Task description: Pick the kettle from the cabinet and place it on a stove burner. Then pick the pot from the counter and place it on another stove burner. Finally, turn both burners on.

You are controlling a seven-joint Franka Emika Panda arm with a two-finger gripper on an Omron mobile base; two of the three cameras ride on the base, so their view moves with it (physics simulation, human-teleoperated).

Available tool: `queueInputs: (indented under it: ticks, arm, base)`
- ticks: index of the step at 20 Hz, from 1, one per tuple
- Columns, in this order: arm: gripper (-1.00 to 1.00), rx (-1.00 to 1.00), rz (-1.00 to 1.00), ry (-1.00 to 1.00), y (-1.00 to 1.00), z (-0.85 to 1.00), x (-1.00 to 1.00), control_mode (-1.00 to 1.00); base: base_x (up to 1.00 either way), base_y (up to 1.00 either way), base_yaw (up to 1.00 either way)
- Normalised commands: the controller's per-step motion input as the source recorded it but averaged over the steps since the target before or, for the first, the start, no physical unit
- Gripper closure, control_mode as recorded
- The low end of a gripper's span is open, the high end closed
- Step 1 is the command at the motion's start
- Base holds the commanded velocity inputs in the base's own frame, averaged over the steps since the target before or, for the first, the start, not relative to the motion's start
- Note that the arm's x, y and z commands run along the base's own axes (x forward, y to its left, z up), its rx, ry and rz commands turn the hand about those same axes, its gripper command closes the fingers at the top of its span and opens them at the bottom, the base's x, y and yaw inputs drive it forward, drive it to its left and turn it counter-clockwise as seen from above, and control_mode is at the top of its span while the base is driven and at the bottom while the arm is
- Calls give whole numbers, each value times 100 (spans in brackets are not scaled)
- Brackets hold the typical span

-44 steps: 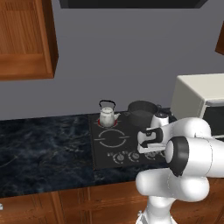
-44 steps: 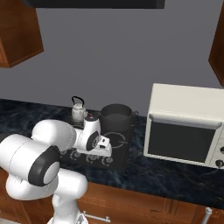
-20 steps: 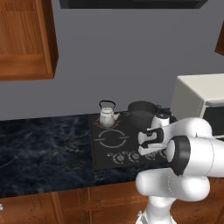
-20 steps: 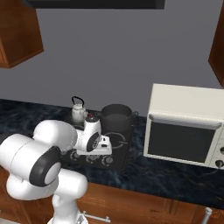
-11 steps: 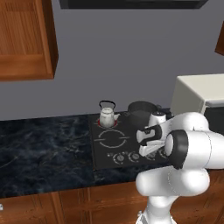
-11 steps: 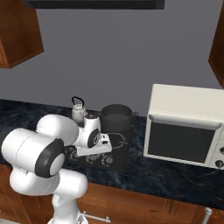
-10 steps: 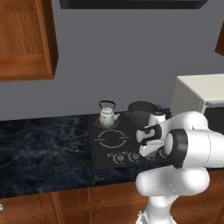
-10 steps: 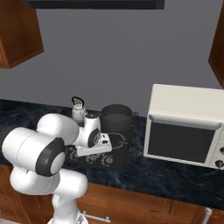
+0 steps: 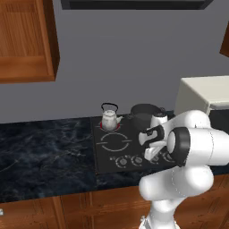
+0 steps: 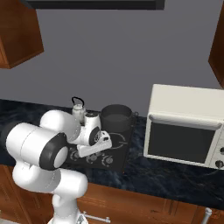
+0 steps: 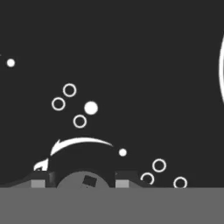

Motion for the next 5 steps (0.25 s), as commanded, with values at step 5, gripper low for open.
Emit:
queueInputs:
  ticks: [5]
  arm:
    - [100,0,21,-11,0,-29,-17,-100]
  base:
    - [0,0,0]
